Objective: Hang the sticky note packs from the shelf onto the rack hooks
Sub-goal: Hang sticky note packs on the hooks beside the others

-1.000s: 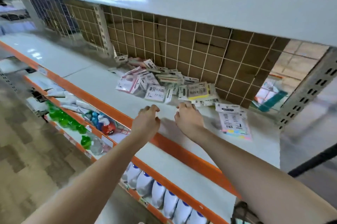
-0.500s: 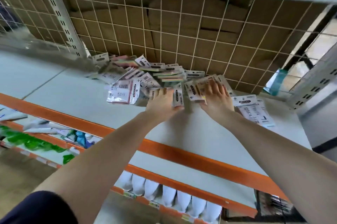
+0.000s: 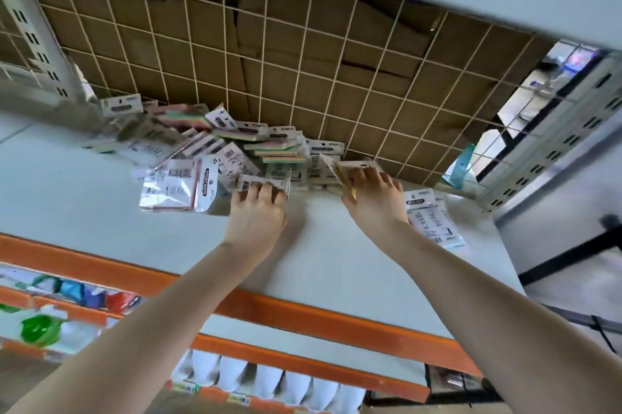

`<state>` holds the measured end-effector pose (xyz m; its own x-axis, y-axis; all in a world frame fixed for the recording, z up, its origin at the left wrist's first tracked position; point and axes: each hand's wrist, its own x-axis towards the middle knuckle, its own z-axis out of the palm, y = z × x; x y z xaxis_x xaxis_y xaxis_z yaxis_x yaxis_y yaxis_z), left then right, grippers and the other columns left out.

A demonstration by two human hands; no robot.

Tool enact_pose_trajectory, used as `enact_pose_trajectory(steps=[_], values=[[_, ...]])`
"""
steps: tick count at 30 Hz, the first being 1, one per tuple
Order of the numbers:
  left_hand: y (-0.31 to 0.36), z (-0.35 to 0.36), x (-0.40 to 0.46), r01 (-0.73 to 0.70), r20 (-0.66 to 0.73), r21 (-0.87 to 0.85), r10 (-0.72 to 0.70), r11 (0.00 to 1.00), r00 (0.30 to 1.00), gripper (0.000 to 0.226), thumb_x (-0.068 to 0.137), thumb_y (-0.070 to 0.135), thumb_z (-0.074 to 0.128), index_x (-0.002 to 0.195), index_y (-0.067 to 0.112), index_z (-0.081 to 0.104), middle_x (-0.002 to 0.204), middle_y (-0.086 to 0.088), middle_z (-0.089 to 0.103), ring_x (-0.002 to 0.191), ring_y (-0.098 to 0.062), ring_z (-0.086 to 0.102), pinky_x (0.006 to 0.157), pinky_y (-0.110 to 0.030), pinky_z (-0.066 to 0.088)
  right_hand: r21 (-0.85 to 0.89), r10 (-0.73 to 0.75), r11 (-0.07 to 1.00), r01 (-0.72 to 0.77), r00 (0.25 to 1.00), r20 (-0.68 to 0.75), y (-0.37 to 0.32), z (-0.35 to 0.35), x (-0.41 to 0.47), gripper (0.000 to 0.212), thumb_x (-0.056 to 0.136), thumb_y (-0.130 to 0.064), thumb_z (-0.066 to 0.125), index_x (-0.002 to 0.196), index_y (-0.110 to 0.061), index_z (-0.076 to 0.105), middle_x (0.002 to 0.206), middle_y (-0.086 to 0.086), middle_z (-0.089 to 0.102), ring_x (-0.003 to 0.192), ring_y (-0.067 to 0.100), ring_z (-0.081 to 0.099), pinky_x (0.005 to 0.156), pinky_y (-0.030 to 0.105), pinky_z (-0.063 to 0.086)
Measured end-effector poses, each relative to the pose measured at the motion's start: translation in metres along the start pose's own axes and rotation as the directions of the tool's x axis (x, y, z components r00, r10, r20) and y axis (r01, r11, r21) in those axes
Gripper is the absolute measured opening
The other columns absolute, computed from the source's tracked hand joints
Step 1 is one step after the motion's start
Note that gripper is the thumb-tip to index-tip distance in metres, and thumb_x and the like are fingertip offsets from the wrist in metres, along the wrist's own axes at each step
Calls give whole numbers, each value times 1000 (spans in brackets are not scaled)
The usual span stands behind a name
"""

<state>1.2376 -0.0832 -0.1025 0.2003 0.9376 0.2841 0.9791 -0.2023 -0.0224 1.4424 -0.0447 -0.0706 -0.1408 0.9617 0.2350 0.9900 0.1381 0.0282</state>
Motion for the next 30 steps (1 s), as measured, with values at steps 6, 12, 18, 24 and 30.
enact_pose_trajectory(steps=[6, 12, 18, 24, 30], values=[[-2, -16, -13, -16, -115, -212, -9, 977, 993, 9, 71, 1, 73, 78, 2, 67, 75, -16, 68, 69, -33, 67, 65, -41, 52, 271, 92, 959, -85, 996, -13, 10, -9, -10, 22, 97, -23, 37, 99, -11, 55, 100, 15, 62, 89, 37, 59, 65, 34, 36], [8, -30, -26, 154, -84, -583, -247, 798, 965, 12, 94, 8, 47, 86, 2, 53, 74, -19, 59, 68, -37, 57, 59, -42, 45, 701, 387, 640, -315, 920, 60, 26, -22, -31, 23, 99, -19, 36, 80, -11, 47, 69, 7, 54, 66, 30, 48, 50, 33, 29], [40, -58, -23, 261, 21, -829, -439, 494, 898, 23, 102, 14, 34, 87, 4, 48, 78, -27, 50, 78, -39, 51, 60, -36, 28, 908, 617, 87, -409, 738, 273, 62, -42, -57, 28, 100, -19, 37, 81, -9, 55, 78, 13, 55, 74, 25, 52, 62, 32, 39], [100, -80, -37, 273, 95, -877, -414, 396, 905, 25, 102, 15, 37, 89, 2, 54, 74, -9, 48, 67, -23, 44, 56, -33, 31, 911, 594, -146, -386, 702, 393, 100, -74, -116, 26, 97, -27, 53, 73, -21, 61, 70, 2, 62, 65, 22, 59, 66, 40, 51], [181, -118, -66, 204, 72, -908, -344, 365, 936, 39, 101, 20, 40, 64, 13, 33, 53, -1, 25, 47, -16, 27, 49, -32, 20, 971, 548, 108, -211, 828, 119, 137, -130, -200, 22, 97, -31, 53, 77, -26, 61, 54, -17, 57, 49, -1, 48, 45, 15, 35]])
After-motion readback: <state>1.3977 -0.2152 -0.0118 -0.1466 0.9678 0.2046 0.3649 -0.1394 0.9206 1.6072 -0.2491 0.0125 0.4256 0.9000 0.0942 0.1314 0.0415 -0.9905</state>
